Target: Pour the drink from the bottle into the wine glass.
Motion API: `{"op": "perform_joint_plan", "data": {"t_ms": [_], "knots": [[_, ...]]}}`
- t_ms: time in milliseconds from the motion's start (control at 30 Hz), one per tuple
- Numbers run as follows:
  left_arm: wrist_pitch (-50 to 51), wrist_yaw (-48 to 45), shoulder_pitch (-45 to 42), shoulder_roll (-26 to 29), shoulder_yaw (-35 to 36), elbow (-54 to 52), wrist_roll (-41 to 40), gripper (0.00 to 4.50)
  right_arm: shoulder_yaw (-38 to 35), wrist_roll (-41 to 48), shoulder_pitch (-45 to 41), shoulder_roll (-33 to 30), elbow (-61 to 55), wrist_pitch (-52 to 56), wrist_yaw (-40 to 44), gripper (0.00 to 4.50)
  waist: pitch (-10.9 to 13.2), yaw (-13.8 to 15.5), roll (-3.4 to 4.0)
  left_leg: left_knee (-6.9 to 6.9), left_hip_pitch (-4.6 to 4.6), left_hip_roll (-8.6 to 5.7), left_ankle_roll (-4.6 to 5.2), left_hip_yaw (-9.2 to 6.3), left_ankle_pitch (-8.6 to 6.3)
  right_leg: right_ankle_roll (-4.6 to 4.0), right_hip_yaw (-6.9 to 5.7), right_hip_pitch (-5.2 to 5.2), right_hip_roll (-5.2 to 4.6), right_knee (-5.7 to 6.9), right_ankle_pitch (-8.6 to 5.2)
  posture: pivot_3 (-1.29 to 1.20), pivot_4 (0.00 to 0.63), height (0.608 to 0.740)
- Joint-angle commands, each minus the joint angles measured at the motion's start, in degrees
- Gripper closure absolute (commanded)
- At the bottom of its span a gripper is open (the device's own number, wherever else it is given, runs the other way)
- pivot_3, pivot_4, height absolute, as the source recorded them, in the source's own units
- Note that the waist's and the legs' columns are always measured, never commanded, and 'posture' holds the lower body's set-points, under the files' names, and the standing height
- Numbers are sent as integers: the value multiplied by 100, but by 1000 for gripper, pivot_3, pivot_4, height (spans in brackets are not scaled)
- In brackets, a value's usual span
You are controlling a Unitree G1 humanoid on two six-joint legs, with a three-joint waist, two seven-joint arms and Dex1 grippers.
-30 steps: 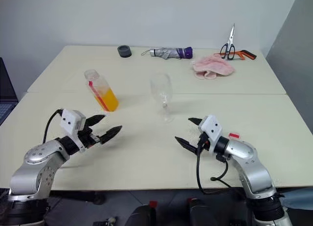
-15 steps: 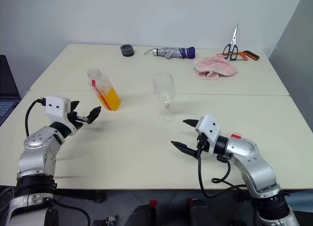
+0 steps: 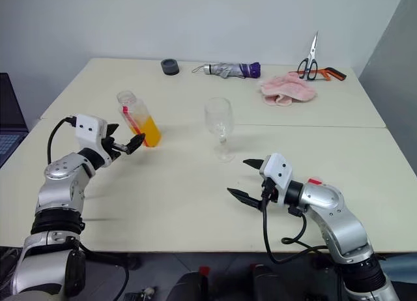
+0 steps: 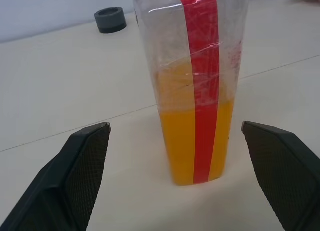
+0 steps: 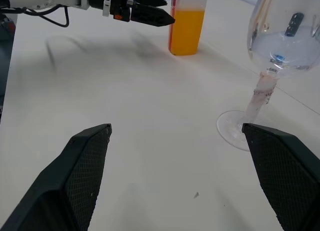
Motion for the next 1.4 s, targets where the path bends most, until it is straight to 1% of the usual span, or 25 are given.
{"op": "perform_joint_plan", "data": {"t_ms": [33, 267, 500, 600, 800, 833, 867, 933, 1033, 1300, 1400], "knots": [[-236, -55, -360, 29, -23, 244, 46, 0, -13, 31, -148, -11, -193, -111, -21, 37, 0, 2, -1, 1, -1, 0, 0, -2, 0, 0, -2, 0, 0, 1, 0, 0, 150, 740], [-556, -143, -979, -77, -89, 1093, 103, 0, -195, 379, -334, 178, -186, 99, -97, 37, 0, 8, -1, 3, -4, -3, 0, -6, 0, 0, -6, 0, 0, 1, 0, 0, 150, 740], [-780, -242, -1270, -127, -91, 1580, 125, 0, -296, 738, -460, 282, -308, 342, -266, 37, 0, 9, -1, 3, -6, -2, 0, -8, 0, -1, -8, -2, 1, 2, 1, 0, 150, 740], [-832, -286, -1327, -160, -74, 1684, 100, 574, -284, 775, -476, 266, -328, 370, -303, 0, 0, 10, -1, 2, -8, -2, 0, -9, 0, -1, -9, -2, 0, 2, 0, 0, 150, 740], [-883, -329, -1370, -183, -24, 1764, 55, 2420, -289, 810, -487, 250, -339, 382, -344, 0, 0, 8, -1, 3, -8, -2, 0, -9, 0, -1, -9, -2, 1, 2, 0, 0, 150, 740], [-891, -325, -1374, -180, -23, 1771, 56, 2670, -288, 817, -490, 248, -336, 381, -353, 0, 0, 8, -1, 3, -8, -2, 0, -9, 0, -1, -9, -2, 1, 2, 1, 0, 150, 740], [-895, -324, -1375, -178, -20, 1772, 54, 2771, -284, 820, -491, 243, -336, 374, -361, 0, 0, 8, -1, 3, -8, -2, 0, -9, 0, -1, -9, -2, 1, 2, 0, 0, 150, 740], [-900, -323, -1370, -175, -22, 1759, 54, 2820, -282, 837, -489, 236, -344, 371, -377, 0, 0, 8, -1, 3, -8, -2, 0, -9, 0, -1, -9, -3, 1, 2, 0, 0, 150, 740], [-879, -286, -1338, -230, -33, 1462, 22, 2820, -312, 876, -500, 228, -362, 378, -414, 0, 0, 9, -1, 3, -8, -2, 0, -9, 0, -1, -10, -3, 1, 2, 1, 0, 150, 740], [-747, -127, -1145, -438, -584, -287, 420, 2829, -607, 1039, -583, 154, -452, 491, -602, 0, 3, 18, -6, 8, -19, -1, -1, -17, 0, -1, -12, -6, -5, 2, 1, 0, 150, 740], [-705, -29, -1158, -456, -745, -640, 575, 2829, -671, 1055, -612, 153, -458, 522, -669, 0, 3, 20, -6, 7, -17, -1, -1, -17, 1, -1, -12, -6, -5, 3, 1, 0, 150, 740]]}}
